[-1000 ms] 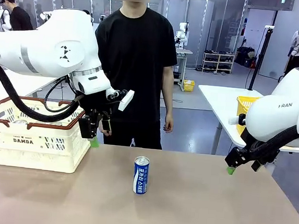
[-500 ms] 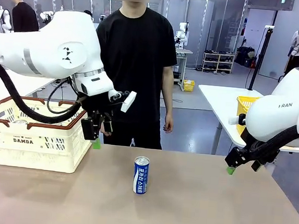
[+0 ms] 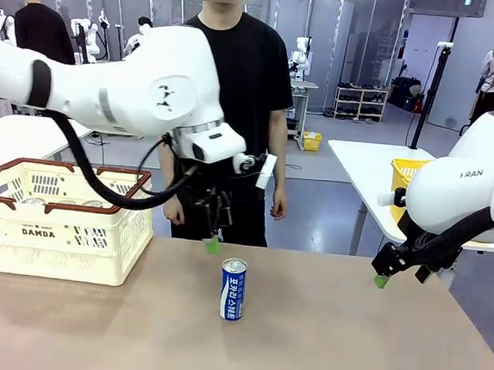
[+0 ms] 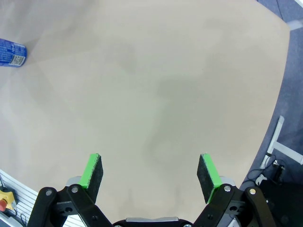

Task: Place the drinks into the Shopping basket.
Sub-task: Pick up one drink and place it into the Shopping basket.

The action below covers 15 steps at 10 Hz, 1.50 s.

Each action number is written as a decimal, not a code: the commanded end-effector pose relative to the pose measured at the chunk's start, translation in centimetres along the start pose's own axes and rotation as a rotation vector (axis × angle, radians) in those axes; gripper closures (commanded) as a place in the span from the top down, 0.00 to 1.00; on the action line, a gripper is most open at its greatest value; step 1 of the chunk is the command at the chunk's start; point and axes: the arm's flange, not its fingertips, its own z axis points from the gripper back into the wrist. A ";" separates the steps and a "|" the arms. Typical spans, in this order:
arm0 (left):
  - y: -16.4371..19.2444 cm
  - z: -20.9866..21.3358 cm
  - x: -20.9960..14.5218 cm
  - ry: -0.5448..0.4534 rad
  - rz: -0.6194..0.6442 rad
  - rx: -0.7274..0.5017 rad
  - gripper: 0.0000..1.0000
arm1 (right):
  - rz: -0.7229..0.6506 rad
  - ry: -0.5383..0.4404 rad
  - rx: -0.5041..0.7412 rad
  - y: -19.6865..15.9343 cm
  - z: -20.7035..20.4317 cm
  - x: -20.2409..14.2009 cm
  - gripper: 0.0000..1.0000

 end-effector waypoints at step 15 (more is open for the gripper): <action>5.6 -4.6 3.2 0.060 0.097 0.025 1.00 | 0.014 -0.003 0.010 -0.1 0.0 -0.1 1.00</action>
